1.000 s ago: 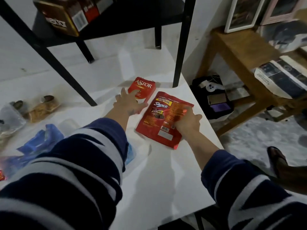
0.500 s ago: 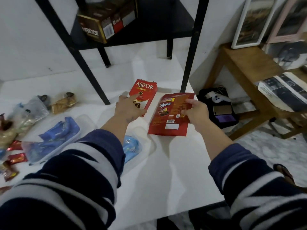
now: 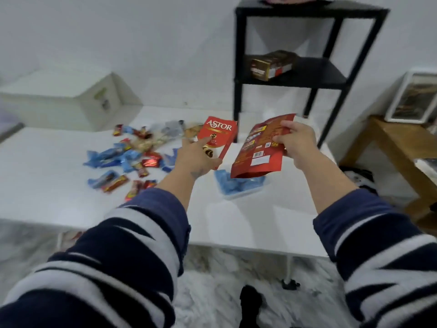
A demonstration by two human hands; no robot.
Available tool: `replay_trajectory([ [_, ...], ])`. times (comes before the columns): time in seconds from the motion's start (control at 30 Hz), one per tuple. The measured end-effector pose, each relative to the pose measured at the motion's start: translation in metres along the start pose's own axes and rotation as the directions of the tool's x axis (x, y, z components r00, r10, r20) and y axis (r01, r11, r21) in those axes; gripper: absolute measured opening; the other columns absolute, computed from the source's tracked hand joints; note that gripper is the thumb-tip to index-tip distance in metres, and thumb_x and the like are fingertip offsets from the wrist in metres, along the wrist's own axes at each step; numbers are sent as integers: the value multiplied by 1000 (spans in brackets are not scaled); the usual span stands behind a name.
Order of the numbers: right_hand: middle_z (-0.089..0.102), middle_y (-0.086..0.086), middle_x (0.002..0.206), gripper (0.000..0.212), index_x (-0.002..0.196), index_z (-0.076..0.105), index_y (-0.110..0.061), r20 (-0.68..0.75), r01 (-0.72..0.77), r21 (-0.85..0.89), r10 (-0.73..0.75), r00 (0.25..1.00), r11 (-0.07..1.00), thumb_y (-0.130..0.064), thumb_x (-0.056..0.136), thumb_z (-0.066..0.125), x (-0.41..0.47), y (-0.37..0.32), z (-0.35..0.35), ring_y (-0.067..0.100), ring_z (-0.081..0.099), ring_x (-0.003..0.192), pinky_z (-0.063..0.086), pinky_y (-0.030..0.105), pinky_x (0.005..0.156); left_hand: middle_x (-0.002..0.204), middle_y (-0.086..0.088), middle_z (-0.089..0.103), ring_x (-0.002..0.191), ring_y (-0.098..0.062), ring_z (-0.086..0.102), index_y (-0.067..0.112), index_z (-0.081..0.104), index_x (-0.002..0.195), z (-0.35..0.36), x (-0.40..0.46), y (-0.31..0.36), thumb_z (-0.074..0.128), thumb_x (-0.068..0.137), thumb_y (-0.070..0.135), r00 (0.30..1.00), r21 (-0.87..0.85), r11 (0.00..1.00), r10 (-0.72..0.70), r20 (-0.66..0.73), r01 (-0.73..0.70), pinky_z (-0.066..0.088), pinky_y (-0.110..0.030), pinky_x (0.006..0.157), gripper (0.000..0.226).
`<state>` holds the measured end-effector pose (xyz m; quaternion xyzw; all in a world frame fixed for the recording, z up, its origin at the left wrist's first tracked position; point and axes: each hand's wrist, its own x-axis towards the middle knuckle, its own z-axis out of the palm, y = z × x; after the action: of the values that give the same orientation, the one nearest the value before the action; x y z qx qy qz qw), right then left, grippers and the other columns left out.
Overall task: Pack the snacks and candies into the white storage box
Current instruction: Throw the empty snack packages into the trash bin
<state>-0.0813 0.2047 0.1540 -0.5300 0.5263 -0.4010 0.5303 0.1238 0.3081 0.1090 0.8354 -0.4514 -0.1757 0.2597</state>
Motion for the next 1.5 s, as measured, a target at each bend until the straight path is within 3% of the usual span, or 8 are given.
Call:
replay_trajectory([
  [0.2,61,11,126,57,128,59,-14,282,43,-36,-31,959,998,11,77,67,-73,-6,117,30,64,104,56,47,87,149,-10,30,129,-31,44,41,32,144,-82,-75,-106,71,74,50,965,12,977,-208,-163,212,44,-39,101,81],
  [0.33,58,7,121,57,128,59,-14,469,84,-77,-38,883,994,10,77,68,-114,-4,206,29,63,102,56,40,82,140,-8,33,122,-32,47,41,35,143,-126,-121,-181,73,72,50,883,-94,917,-400,-247,389,44,-42,103,81],
  [0.5,60,11,123,59,128,59,-16,667,123,-107,-21,745,987,8,75,71,-160,2,321,30,65,98,57,42,85,139,-9,35,119,-29,51,44,37,140,-170,-169,-273,72,69,49,738,-193,807,-589,-329,559,45,-39,103,79],
  [0.67,55,14,130,58,132,55,-15,819,128,-137,40,573,982,10,81,65,-198,5,428,28,60,94,55,33,65,135,-10,37,122,-31,48,43,37,141,-212,-195,-347,73,72,47,575,-272,685,-721,-386,676,43,-34,100,78],
  [1.0,57,11,128,55,128,58,-18,958,299,-206,130,254,932,6,80,68,-296,22,615,31,63,103,58,44,83,141,-8,40,122,-32,48,44,38,140,-258,-264,-473,71,67,56,197,-500,357,-918,-344,789,45,-41,101,82],
  [1.13,56,10,130,56,133,56,-20,976,379,-205,159,149,903,1,82,69,-346,36,680,27,63,94,59,38,78,142,-9,36,124,-31,46,43,38,141,-275,-291,-526,70,65,56,79,-564,242,-951,-298,790,44,-41,103,84],
  [1.37,56,12,132,58,135,53,-20,969,409,-246,212,129,879,0,83,69,-421,60,805,32,66,102,59,43,84,138,-8,37,120,-31,50,43,38,141,-335,-308,-648,67,56,60,59,-618,181,-975,-213,765,47,-43,100,91],
  [1.5,55,12,133,58,137,51,-18,962,424,-271,233,141,864,-1,84,68,-456,71,868,25,64,94,59,36,75,139,-6,41,122,-28,49,44,37,141,-373,-311,-711,64,55,61,53,-622,160,-981,-187,767,45,-41,102,92],
])
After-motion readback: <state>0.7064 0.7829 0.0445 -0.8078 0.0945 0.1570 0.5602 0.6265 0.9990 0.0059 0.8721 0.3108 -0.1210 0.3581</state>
